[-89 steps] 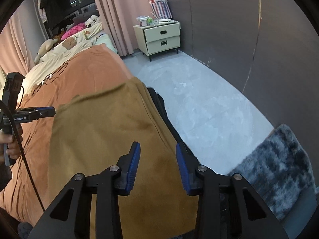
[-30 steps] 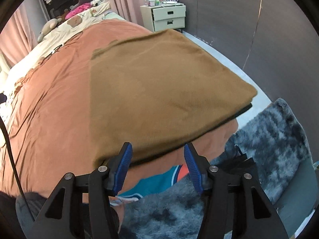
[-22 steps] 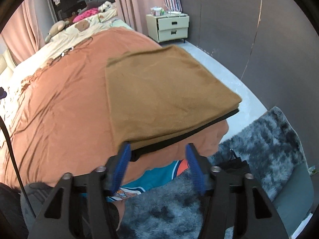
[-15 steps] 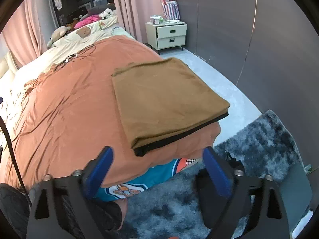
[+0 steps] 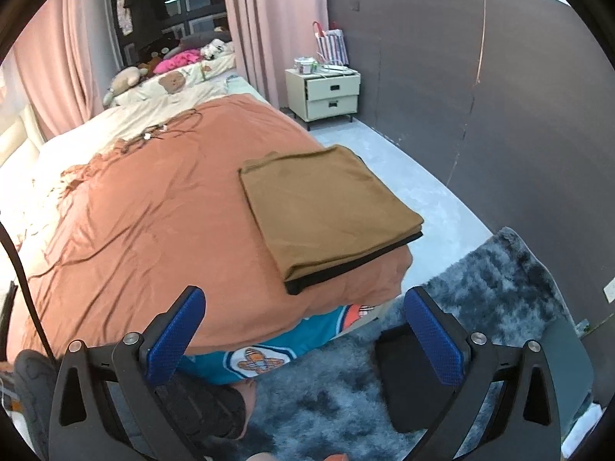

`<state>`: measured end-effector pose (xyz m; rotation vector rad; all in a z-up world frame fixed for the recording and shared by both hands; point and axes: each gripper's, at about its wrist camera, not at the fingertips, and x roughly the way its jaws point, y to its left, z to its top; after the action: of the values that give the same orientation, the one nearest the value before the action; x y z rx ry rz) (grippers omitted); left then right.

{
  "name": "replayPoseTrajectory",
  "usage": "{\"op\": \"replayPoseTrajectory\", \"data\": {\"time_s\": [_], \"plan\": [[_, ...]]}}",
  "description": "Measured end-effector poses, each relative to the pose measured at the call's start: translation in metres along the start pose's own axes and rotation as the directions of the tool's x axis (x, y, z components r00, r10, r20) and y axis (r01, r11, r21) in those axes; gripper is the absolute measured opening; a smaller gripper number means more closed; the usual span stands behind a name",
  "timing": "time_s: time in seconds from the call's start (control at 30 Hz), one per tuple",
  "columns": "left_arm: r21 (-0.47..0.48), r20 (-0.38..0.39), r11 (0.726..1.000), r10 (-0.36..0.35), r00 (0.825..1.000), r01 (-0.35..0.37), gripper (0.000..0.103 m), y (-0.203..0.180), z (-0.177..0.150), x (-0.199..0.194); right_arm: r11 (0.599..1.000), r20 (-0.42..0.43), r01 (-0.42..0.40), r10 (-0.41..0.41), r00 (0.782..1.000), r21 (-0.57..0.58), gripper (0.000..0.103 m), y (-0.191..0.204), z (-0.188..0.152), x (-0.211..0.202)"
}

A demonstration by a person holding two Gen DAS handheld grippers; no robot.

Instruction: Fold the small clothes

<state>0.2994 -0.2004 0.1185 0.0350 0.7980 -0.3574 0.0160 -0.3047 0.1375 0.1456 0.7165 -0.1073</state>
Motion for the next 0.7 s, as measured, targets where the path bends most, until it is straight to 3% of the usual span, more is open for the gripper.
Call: {"op": "replayPoseTrajectory", "data": {"time_s": [0.4, 0.7], "plan": [[-0.070, 0.078, 0.995, 0.077, 0.994, -0.072, 0.103, 0.036, -0.043, -0.063, 0.997, 0.052, -0.067, 0.069, 0.996, -0.035, 0.103, 0.006, -0.027, -0.049], [-0.045, 0.145, 0.994, 0.100, 0.984, -0.095, 0.103, 0.034, -0.086, -0.109, 0.993, 0.119, -0.108, 0.114, 0.986, -0.055, 0.103, 0.010, -0.056, -0.079]]}}
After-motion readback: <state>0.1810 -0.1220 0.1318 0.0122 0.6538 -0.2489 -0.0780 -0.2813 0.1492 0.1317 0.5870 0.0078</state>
